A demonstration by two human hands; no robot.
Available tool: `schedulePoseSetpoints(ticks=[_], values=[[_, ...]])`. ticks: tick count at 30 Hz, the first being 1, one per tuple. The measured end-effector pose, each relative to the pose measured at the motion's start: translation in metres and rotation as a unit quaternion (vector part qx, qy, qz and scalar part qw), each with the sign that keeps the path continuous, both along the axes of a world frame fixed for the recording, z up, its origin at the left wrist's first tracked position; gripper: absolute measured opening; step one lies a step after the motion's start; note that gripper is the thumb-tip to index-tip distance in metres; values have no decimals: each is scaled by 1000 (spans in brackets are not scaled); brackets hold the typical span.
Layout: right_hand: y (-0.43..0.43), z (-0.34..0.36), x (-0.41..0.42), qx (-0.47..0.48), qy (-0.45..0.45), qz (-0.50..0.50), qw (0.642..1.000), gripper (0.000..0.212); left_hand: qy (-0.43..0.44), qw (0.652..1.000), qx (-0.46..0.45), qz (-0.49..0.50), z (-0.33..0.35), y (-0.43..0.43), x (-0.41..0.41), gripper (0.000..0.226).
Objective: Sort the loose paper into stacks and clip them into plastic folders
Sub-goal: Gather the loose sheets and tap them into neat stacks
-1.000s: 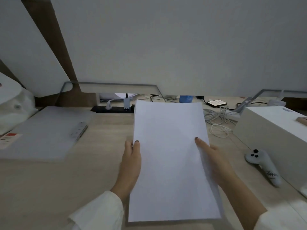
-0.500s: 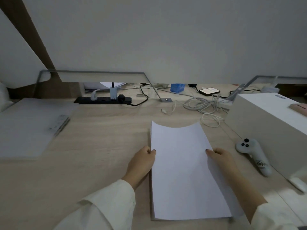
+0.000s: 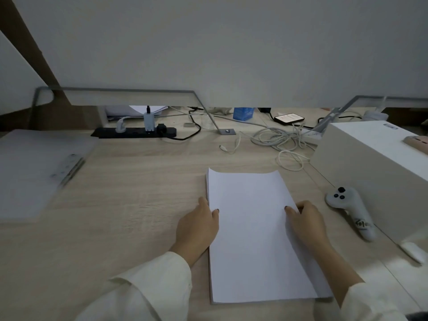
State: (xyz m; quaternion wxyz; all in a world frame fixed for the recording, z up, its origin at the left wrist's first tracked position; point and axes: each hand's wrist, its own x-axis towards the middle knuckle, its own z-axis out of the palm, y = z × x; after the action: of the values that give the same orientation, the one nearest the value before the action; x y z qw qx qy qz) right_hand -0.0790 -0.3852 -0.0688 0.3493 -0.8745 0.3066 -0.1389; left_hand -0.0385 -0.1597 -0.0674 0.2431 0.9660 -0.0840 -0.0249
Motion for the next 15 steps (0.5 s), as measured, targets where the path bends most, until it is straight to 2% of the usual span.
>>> schedulePoseSetpoints(ticks=[7, 11, 15], values=[[6, 3, -5, -52, 17, -7, 998, 35, 0, 999, 29, -26, 7, 9, -2, 38], [18, 17, -5, -113, 18, 24, 993, 37, 4, 999, -35, -28, 13, 33, -5, 37], [58, 41, 10, -201, 20, 85, 976, 33, -61, 991, -113, 27, 22, 91, -4, 24]])
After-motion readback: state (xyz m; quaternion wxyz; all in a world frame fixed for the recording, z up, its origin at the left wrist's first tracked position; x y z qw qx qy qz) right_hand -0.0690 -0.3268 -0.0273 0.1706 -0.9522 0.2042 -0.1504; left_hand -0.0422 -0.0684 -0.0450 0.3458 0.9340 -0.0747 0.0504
